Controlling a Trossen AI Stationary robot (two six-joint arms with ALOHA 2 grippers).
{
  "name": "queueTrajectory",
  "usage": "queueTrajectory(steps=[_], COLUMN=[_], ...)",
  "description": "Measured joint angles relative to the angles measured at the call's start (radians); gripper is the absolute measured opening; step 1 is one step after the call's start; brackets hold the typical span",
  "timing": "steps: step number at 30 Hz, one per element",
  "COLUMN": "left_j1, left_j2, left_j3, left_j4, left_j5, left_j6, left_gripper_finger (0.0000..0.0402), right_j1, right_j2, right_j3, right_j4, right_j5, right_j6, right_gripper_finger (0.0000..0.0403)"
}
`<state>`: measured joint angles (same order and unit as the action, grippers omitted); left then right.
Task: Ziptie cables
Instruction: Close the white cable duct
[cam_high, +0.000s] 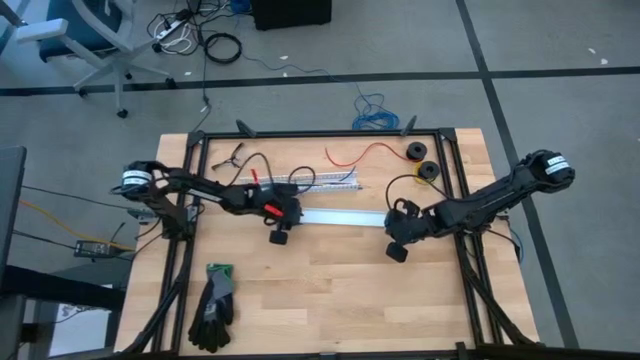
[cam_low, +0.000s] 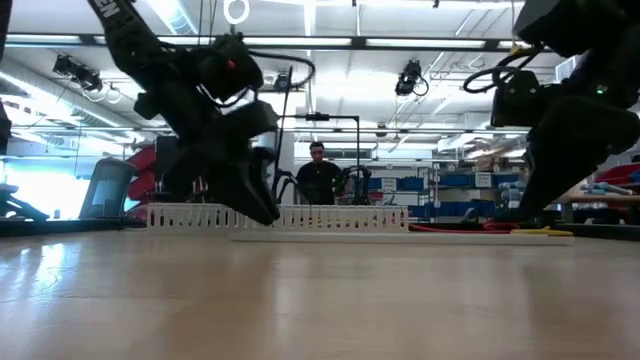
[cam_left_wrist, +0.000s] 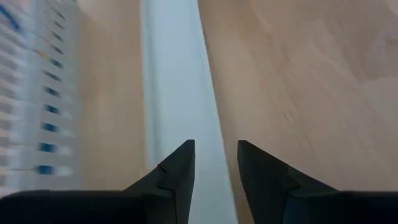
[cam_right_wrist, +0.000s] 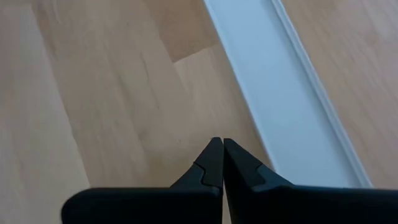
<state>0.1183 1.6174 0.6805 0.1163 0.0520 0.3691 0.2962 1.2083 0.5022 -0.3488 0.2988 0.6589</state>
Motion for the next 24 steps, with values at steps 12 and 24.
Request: queueTrajectory(steps=[12,24], left_j1=[-0.039,-0.066], left_j2=[0.125,0.039], left_j3=[0.073,0.095], left_j4=[-0.025,-0.172], left_j5=[-0.087,-0.082], left_j6=[-0.063,-0.073], left_gripper_finger=[0.0047,0.0002], right_j1=[0.118,0.122], right_j2=[0.000,0.000], right_j3=[0.000,0.000], right_j4=[-0.130,-0.219], right_j5=[0.104,0.414], right_j6=[0.160,0.171], right_gripper_finger=[0.0000,0.0000])
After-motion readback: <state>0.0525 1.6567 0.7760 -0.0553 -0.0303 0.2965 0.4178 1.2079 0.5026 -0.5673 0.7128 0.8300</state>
